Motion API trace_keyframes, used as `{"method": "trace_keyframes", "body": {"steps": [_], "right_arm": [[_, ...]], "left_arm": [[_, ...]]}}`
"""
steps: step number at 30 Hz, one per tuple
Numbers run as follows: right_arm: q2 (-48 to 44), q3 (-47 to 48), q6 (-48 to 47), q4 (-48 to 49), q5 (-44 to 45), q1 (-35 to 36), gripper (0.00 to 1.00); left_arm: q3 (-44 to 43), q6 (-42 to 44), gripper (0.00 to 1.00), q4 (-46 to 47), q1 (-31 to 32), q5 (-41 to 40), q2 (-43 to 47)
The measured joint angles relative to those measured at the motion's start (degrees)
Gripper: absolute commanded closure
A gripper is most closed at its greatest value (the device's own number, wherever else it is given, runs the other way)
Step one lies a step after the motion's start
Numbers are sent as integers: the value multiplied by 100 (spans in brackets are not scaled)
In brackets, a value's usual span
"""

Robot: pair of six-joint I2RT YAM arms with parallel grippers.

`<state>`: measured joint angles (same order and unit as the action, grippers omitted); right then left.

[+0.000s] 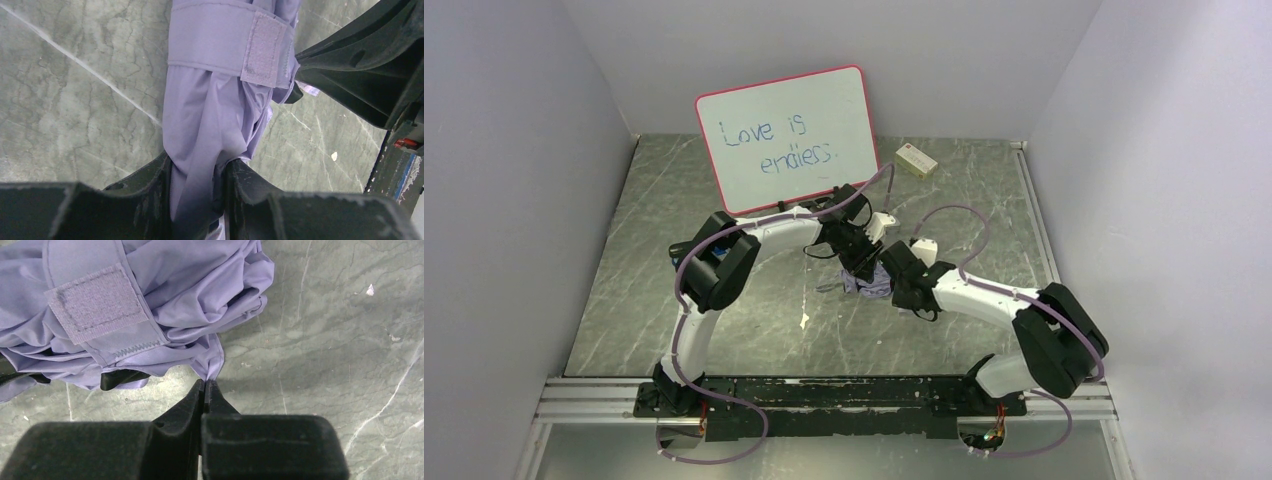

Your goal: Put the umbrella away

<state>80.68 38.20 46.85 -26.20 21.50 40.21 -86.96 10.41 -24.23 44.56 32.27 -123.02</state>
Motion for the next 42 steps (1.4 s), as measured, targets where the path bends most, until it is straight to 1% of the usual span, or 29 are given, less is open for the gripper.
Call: {"method": "trace_keyframes", "body": {"steps": [8,28,33,42], "right_arm": [[-170,-166,111,68,-68,164,100],[-739,-546,1115,-323,122,1447,100],[-817,-568,1285,-485,195,1580,100],[-1283,-577,1578,-839,415,1665,100]], "left_arm": [[0,-68,95,13,24,-79,2],[116,-256,95,140,236,-610,133],[186,-293,95,188,291,-813,201],[431,-282,95,385,494,-1366,402]]}}
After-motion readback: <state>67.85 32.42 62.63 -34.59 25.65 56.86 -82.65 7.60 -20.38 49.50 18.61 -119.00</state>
